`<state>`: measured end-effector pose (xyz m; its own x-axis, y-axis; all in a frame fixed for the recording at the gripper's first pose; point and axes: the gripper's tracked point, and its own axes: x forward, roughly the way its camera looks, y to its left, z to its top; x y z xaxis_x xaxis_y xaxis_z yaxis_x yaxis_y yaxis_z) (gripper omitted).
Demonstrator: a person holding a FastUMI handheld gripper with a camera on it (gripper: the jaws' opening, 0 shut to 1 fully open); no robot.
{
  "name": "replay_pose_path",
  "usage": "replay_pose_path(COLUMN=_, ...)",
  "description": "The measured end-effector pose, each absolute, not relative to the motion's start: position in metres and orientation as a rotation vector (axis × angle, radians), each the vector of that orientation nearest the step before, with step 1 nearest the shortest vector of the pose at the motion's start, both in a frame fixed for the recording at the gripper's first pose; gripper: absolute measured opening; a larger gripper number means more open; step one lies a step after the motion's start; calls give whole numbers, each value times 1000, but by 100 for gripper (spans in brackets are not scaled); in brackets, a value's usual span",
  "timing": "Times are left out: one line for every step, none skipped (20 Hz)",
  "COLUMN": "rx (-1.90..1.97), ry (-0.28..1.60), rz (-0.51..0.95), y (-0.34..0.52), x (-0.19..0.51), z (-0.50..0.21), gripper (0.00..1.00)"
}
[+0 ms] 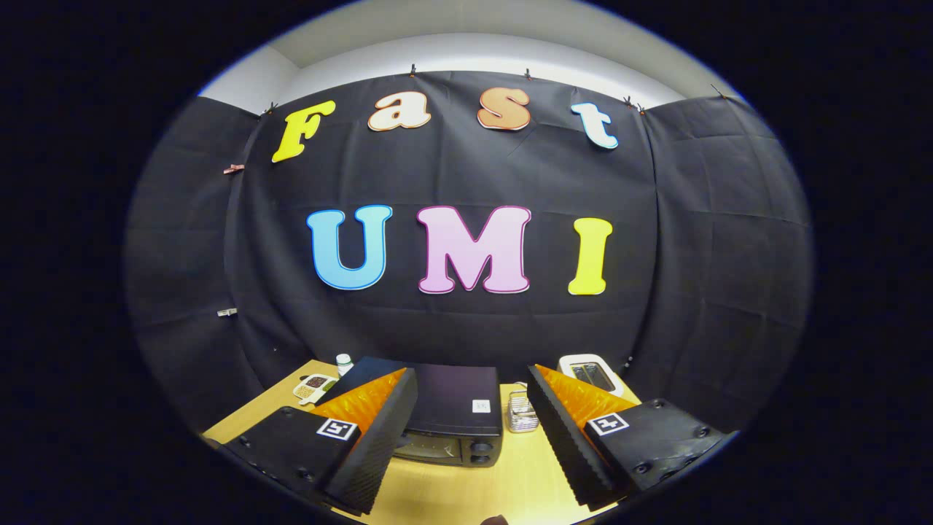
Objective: Open the toaster oven, put the food inside, and close the toaster oven door.
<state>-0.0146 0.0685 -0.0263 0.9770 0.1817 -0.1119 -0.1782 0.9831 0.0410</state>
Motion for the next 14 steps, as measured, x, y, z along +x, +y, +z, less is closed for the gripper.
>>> replay_pose_path(rx=33, ry=112, rz=177, y=59, x=-15, z=-23, gripper=99)
replay_pose_path(rx=37, ry=108, rz=171, y=50, x=-16, z=-20, gripper=98)
replay_pose_path(rx=40, ry=105, rz=163, y=40, x=-16, z=-18, gripper=99)
replay_pose_path(rx=41, ry=103, rz=154, y=31, x=-16, z=-17, gripper=99)
replay_pose_path(rx=43, ry=101, rz=148, y=23, x=-17, z=-16, gripper=99)
replay_pose_path(rx=45, ry=100, rz=142, y=16, x=-17, z=-15, gripper=99)
replay_pose_path(rx=46, ry=94, rz=135, y=7, x=-16, z=-13, gripper=99)
replay_pose_path(rx=45, ry=94, rz=130, y=1, x=-16, z=-12, gripper=98)
replay_pose_path(rx=48, ry=93, rz=127, y=-5, x=-14, z=-11, gripper=98)
replay_pose_path(rx=50, ry=92, rz=124, y=-10, x=-14, z=-9, gripper=99)
replay_pose_path(rx=51, ry=91, rz=122, y=-14, x=-13, z=-9, gripper=98)
replay_pose_path(rx=52, ry=93, rz=120, y=-17, x=-11, z=-8, gripper=98)
replay_pose_path(rx=54, ry=93, rz=119, y=-21, x=-11, z=-7, gripper=98)
replay_pose_path(rx=54, ry=91, rz=116, y=-25, x=-10, z=-6, gripper=98)
